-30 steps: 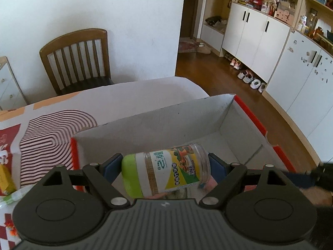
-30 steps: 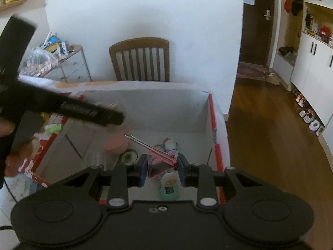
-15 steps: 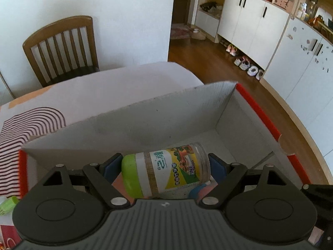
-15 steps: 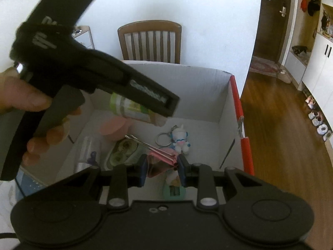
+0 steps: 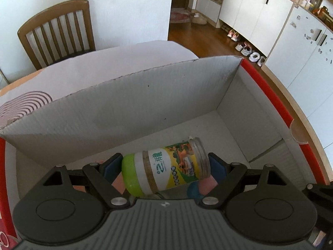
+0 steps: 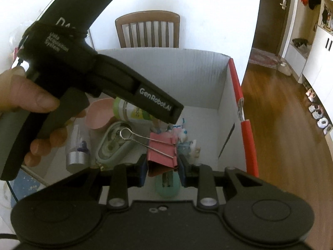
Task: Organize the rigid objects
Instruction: 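Carry the glue jar and binder clip into the shoebox and open both tools, then lift both tools out of the box and move toward the markers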
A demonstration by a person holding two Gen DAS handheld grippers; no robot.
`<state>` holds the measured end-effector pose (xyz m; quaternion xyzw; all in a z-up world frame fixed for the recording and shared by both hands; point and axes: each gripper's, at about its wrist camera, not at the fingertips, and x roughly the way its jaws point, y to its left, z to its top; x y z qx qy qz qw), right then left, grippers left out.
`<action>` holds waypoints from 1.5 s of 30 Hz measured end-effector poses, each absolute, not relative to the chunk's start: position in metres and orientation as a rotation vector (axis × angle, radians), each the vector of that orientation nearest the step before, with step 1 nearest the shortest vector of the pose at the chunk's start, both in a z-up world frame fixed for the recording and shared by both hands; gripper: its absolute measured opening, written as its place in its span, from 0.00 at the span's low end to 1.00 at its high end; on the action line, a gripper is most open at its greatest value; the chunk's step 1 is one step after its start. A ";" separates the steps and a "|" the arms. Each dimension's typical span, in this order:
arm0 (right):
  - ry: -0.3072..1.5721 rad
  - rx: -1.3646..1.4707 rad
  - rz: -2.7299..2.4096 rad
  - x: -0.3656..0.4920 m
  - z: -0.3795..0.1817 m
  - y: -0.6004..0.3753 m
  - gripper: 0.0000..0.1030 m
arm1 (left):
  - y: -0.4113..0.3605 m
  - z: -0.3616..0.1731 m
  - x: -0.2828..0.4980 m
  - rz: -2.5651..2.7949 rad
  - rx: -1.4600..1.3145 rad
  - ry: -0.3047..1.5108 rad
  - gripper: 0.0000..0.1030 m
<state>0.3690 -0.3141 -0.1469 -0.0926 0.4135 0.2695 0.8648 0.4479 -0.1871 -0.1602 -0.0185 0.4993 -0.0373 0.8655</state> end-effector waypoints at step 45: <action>0.759 -0.085 0.526 0.291 -0.043 -0.292 0.83 | -0.091 -0.038 0.274 -0.061 -0.100 0.703 0.84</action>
